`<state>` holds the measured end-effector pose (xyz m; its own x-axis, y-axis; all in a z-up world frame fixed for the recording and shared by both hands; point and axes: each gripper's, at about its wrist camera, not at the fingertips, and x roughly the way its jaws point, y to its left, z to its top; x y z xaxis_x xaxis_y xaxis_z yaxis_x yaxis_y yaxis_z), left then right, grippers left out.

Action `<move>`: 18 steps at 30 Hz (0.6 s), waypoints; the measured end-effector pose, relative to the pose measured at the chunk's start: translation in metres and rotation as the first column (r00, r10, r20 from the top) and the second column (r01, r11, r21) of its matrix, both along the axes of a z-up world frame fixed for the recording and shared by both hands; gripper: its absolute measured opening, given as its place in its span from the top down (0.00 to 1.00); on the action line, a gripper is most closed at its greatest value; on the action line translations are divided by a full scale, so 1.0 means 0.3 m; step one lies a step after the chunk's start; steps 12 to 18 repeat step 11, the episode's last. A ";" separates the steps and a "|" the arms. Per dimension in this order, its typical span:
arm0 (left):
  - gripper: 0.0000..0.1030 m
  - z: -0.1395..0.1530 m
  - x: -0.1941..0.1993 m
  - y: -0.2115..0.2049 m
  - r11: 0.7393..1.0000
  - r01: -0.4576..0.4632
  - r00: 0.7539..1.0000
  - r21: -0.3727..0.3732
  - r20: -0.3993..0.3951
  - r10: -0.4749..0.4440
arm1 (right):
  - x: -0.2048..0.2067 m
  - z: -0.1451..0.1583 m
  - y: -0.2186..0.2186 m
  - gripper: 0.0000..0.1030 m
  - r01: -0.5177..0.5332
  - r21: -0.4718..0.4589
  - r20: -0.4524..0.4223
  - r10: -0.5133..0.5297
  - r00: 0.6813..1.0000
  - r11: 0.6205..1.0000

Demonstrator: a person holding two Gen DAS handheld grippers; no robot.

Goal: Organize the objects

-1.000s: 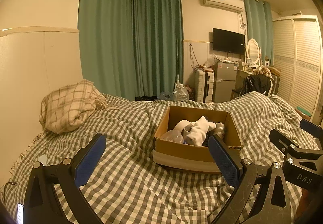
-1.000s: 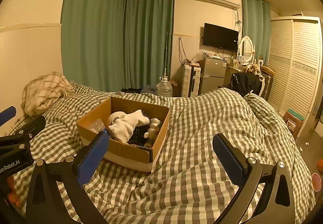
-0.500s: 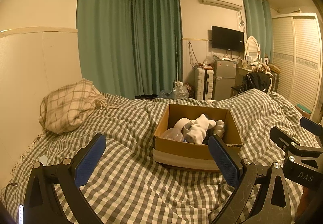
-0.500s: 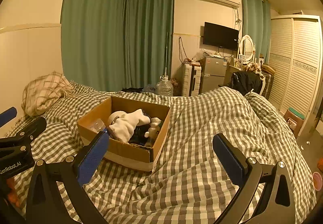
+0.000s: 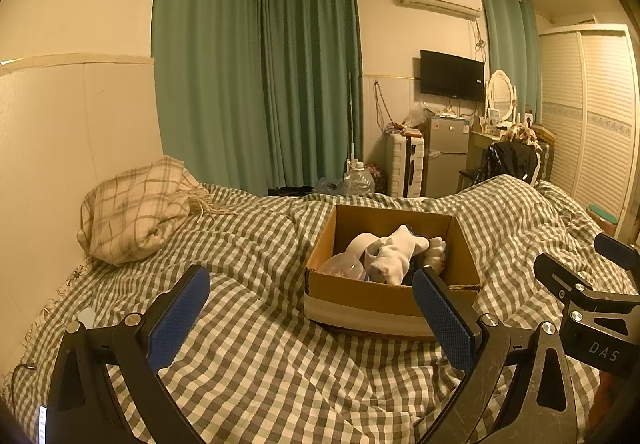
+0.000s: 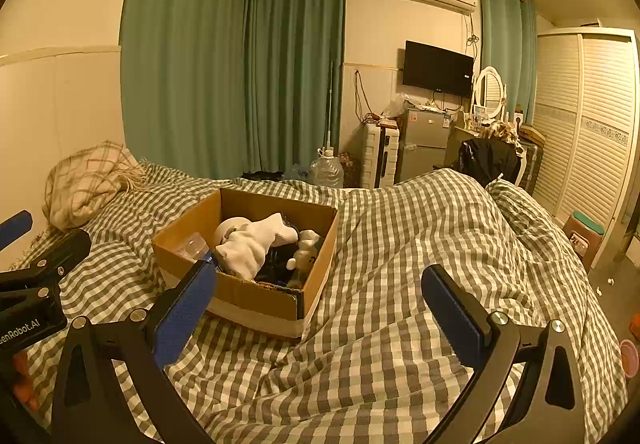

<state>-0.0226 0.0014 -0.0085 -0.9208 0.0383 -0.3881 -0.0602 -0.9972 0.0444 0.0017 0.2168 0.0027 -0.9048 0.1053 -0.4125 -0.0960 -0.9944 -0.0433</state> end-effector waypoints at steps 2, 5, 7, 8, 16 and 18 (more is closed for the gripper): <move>0.00 -0.001 -0.002 0.000 1.000 0.001 1.000 0.002 0.006 -0.001 | -0.001 -0.004 -0.002 0.00 -0.003 0.000 0.005 0.003 1.000 1.000; 0.00 -0.002 -0.004 0.002 1.000 0.002 1.000 0.002 0.010 -0.002 | -0.003 -0.007 -0.007 0.00 -0.006 0.004 0.009 0.006 1.000 1.000; 0.00 -0.001 -0.003 0.003 1.000 0.002 1.000 0.003 0.010 -0.002 | -0.004 -0.007 -0.009 0.00 -0.007 0.005 0.010 0.007 1.000 1.000; 0.00 -0.002 -0.004 0.002 1.000 0.003 1.000 0.004 0.010 -0.003 | -0.004 -0.007 -0.009 0.00 -0.005 0.004 0.010 0.005 1.000 1.000; 0.00 -0.001 -0.005 -0.001 1.000 -0.001 1.000 0.006 0.003 0.001 | -0.005 -0.007 -0.012 0.00 -0.003 0.001 0.012 0.003 1.000 1.000; 0.00 -0.001 -0.005 -0.001 1.000 -0.001 1.000 0.006 0.003 0.001 | -0.005 -0.007 -0.012 0.00 -0.003 0.001 0.012 0.003 1.000 1.000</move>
